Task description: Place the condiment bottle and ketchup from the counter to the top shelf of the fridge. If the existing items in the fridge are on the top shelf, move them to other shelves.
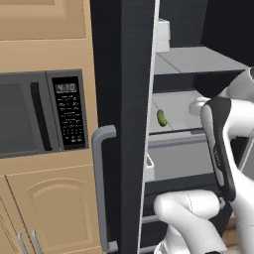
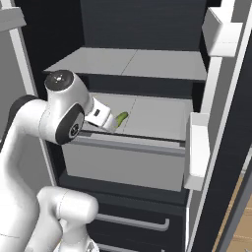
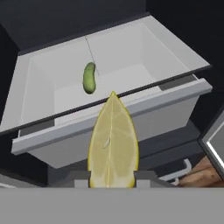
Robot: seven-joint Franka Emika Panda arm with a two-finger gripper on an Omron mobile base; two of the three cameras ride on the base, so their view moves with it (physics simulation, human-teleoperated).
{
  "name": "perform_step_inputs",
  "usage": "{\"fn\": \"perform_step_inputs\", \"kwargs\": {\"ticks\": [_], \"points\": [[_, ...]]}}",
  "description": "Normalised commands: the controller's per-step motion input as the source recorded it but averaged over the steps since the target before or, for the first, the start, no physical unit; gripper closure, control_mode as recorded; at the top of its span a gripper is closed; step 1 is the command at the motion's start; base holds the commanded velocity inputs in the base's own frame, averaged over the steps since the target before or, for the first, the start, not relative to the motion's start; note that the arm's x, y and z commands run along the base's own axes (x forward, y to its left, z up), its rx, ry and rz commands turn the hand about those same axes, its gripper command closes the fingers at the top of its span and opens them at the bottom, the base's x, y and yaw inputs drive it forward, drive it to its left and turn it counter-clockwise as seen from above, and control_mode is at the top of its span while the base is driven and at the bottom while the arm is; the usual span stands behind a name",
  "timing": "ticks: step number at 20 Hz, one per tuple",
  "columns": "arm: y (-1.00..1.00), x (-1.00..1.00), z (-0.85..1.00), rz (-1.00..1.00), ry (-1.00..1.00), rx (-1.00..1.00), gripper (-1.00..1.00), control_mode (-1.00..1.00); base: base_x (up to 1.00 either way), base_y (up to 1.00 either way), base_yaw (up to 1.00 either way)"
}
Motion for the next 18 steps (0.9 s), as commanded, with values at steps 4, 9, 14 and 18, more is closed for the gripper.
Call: {"fn": "perform_step_inputs", "kwargs": {"ticks": [4,9,14,18], "points": [[-0.51,0.74,-0.36,0.01,0.00,0.00,1.00,-1.00,0.00,0.00,0.00],[-0.12,0.92,-0.13,0.00,0.00,0.00,1.00,-1.00,0.00,0.00,0.00],[-0.23,0.71,-0.35,0.00,0.00,0.00,1.00,-1.00,0.00,0.00,0.00],[-0.53,0.22,-0.90,0.07,0.00,0.00,1.00,-1.00,0.00,0.00,0.00]]}}
